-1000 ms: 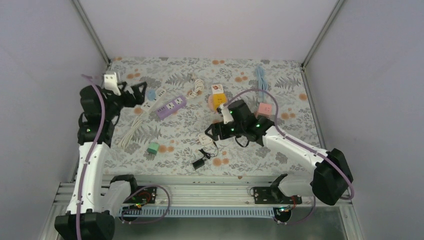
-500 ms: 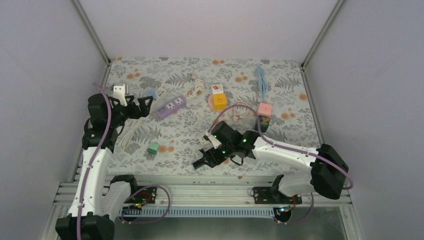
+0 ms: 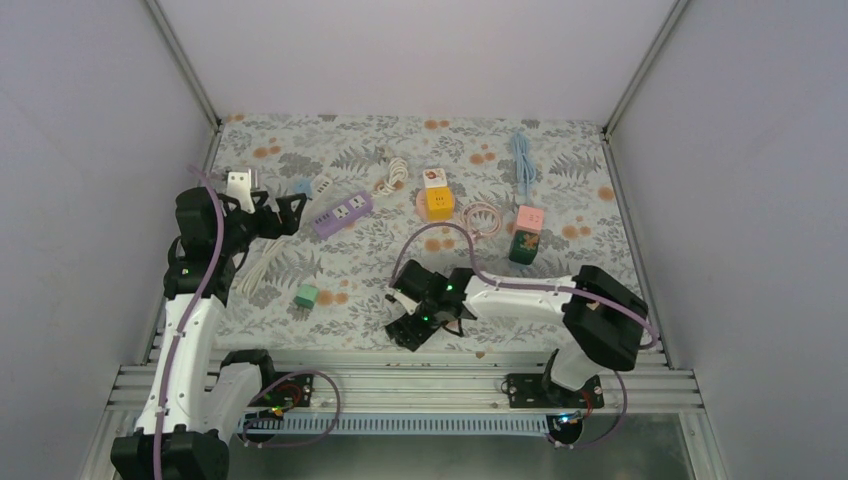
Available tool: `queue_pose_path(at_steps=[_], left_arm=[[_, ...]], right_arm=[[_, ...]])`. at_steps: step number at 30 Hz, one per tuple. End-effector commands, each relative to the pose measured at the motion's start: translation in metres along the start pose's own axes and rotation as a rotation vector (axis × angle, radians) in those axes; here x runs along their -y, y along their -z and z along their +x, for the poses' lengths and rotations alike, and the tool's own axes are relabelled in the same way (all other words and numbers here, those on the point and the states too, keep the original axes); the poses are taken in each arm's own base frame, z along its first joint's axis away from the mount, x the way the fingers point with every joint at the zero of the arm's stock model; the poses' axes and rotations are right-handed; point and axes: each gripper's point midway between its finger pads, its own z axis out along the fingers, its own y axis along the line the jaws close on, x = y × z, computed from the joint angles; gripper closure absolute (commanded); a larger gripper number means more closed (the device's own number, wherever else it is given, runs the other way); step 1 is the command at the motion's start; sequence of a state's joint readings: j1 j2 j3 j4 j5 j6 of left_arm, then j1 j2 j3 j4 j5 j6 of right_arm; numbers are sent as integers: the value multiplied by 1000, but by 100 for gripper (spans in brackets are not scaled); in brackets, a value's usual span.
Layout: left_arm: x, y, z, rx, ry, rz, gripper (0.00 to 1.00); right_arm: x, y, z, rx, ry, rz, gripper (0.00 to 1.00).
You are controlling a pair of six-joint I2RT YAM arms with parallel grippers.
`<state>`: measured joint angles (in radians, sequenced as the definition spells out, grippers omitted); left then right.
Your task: Insert the plug
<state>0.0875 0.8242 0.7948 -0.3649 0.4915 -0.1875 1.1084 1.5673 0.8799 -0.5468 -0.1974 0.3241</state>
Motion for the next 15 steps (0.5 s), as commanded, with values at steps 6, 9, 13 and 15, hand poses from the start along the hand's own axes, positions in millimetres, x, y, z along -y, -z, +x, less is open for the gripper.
queue_pose_path(at_steps=[6,9,13,15], left_arm=[[13,6,-13,29,-50,38,0],[14,6,-14,25,-50,43,0],[16,6,-14,20,-54,49,0],[16,6,-13,16,-53,50,0]], right_arm=[[4,-8,-58,118,90,124,19],[6,-12,-62,117,102,136,18],[-3,-16,-61,109,121,83,17],[-5,-15,-61,113,114,76,17]])
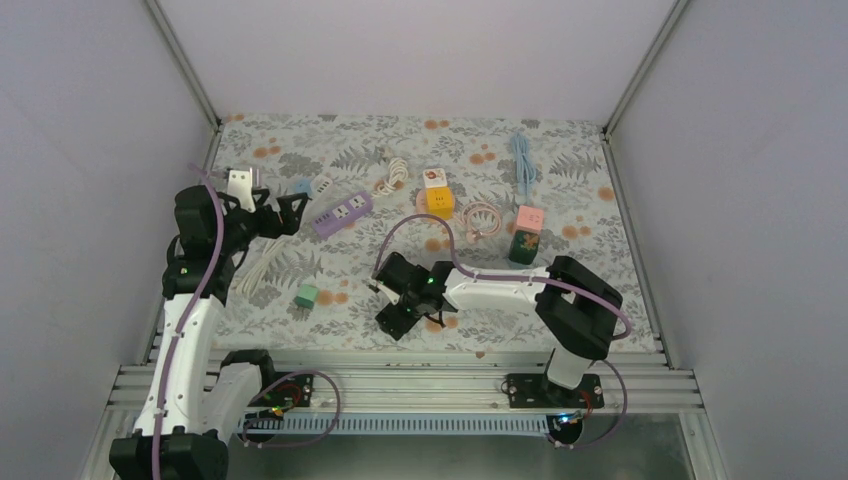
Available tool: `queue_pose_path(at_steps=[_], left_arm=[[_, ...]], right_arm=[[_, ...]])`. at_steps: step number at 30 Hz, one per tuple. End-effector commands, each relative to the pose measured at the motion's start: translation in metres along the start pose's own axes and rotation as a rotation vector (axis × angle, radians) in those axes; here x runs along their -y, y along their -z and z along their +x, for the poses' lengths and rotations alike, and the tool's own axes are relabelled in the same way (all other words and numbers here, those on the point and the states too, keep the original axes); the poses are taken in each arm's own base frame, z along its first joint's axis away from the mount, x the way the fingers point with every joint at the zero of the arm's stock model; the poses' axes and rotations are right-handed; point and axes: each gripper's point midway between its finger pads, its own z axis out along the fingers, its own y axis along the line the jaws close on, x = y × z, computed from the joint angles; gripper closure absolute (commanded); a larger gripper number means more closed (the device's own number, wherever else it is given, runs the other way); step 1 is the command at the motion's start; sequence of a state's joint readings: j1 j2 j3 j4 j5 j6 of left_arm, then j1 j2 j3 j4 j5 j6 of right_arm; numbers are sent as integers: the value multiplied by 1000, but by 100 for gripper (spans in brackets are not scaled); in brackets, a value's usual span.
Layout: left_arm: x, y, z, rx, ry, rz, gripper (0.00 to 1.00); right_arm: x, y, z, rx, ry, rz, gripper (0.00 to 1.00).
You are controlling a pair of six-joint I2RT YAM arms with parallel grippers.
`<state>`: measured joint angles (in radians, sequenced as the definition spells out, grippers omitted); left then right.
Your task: Insert the plug
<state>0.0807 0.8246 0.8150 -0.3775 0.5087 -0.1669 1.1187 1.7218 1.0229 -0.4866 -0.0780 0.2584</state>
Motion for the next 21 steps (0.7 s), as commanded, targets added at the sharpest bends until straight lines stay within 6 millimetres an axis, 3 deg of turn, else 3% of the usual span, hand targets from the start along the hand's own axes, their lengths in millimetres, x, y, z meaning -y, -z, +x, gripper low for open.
queue_pose_path(at_steps=[1,9,18,21], left_arm=[[8,3,-8,14,-27,27,0],[10,1,-6,8,-26,33,0],[18,1,-3,1,-42,66,0],[19,0,-2,-2,-45,71,0]], right_arm=[[-8,2,-11,38,25,-20,18],[-5,4,-19,85,-31,-2,35],[-7,12,-29,155,-68,-19,41],[-6,14,-32,167,-74,-14,49]])
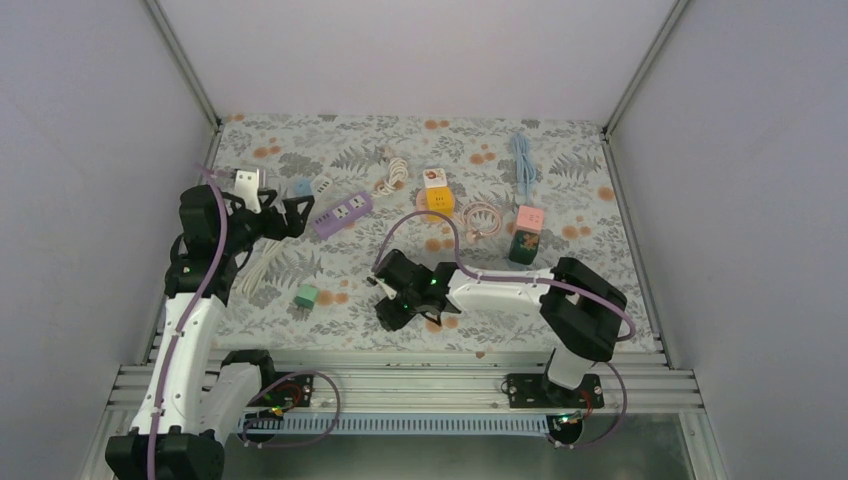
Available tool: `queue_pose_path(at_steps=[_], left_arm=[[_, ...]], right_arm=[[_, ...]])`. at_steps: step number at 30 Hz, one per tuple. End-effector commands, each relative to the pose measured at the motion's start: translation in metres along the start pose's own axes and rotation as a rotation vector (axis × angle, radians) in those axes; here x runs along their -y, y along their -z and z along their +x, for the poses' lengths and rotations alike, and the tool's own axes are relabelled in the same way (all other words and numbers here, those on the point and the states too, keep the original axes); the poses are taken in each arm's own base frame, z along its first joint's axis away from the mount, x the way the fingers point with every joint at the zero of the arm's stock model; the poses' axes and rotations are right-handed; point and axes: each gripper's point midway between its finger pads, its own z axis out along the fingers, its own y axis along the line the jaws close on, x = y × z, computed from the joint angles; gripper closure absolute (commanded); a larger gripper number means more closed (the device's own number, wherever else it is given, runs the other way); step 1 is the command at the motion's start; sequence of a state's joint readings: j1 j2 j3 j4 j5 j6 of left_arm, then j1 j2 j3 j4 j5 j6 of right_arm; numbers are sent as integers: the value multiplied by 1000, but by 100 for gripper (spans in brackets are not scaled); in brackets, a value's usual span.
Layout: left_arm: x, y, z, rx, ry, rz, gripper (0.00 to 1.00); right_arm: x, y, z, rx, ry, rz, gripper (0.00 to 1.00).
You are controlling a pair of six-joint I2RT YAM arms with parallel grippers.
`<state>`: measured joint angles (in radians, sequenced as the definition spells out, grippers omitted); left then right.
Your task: Insert the plug
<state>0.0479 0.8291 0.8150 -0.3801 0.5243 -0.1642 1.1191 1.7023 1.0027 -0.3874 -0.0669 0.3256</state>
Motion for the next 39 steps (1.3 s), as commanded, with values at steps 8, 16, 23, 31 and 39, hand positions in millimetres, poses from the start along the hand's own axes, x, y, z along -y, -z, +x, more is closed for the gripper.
queue_pose_path(at_steps=[8,16,23,31,39], left_arm=[[8,1,-4,9,-36,26,0],[9,0,-2,1,-38,27,0],[8,-1,1,-5,-37,22,0],[7,-3,3,-12,-36,20,0],[7,-5,4,-17,-32,21,0]], right_arm=[[1,29,-26,148,-26,31,45],[-1,14,-17,92,-8,13,59],[-9,2,-7,40,6,-41,63],[-20,-2,-2,21,26,-105,68],[-16,-5,0,20,18,-84,88]])
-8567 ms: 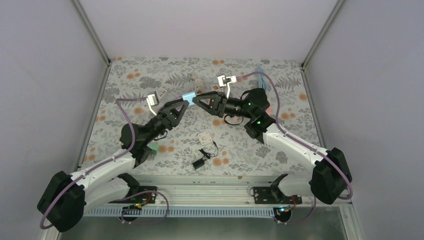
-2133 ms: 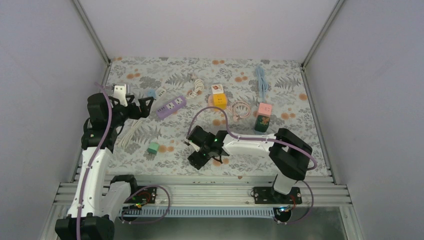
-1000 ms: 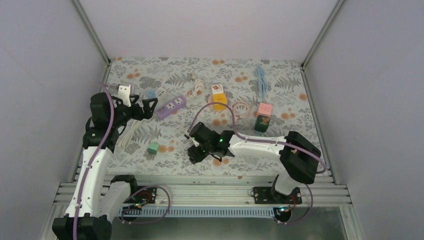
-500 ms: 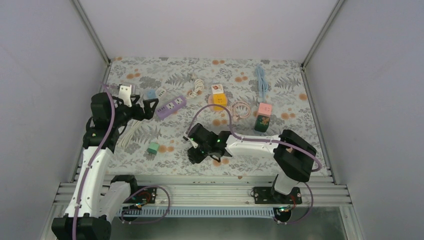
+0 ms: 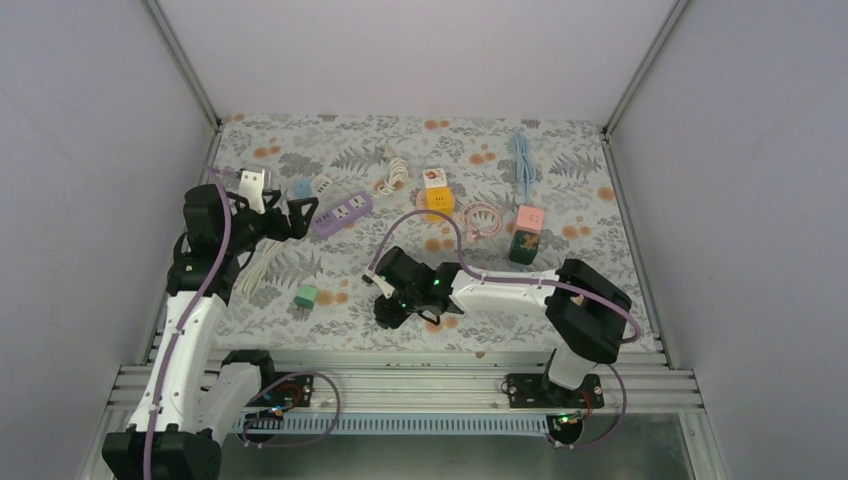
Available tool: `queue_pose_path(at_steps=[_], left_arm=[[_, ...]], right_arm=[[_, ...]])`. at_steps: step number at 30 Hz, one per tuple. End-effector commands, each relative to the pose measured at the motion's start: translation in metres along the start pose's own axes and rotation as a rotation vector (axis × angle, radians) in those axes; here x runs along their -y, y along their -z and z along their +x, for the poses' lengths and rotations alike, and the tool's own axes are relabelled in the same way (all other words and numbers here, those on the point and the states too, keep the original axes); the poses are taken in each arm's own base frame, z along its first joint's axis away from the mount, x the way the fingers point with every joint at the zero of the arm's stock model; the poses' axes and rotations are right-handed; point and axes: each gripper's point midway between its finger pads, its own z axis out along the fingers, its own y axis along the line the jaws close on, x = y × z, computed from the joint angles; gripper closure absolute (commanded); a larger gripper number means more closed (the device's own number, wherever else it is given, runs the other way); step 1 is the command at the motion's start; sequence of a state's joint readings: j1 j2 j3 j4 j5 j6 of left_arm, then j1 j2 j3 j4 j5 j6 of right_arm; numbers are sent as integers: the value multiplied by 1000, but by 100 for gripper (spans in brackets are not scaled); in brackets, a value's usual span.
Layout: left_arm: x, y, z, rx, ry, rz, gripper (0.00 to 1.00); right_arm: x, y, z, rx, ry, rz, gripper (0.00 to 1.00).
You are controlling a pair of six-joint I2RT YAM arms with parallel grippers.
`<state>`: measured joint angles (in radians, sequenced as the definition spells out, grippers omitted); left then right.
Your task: Insert the plug
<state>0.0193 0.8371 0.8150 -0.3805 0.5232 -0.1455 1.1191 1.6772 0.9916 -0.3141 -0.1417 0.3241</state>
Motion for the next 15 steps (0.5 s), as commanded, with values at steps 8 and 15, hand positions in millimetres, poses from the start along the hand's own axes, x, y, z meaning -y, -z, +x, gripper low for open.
queue_pose_path(at_steps=[8,15], left_arm=[[13,6,-7,45,-39,38,0],[30,11,-13,99,-74,95,0]], right_arm=[[1,-2,0,11,-13,-1,96],[3,61,-58,224,-84,-87,96]])
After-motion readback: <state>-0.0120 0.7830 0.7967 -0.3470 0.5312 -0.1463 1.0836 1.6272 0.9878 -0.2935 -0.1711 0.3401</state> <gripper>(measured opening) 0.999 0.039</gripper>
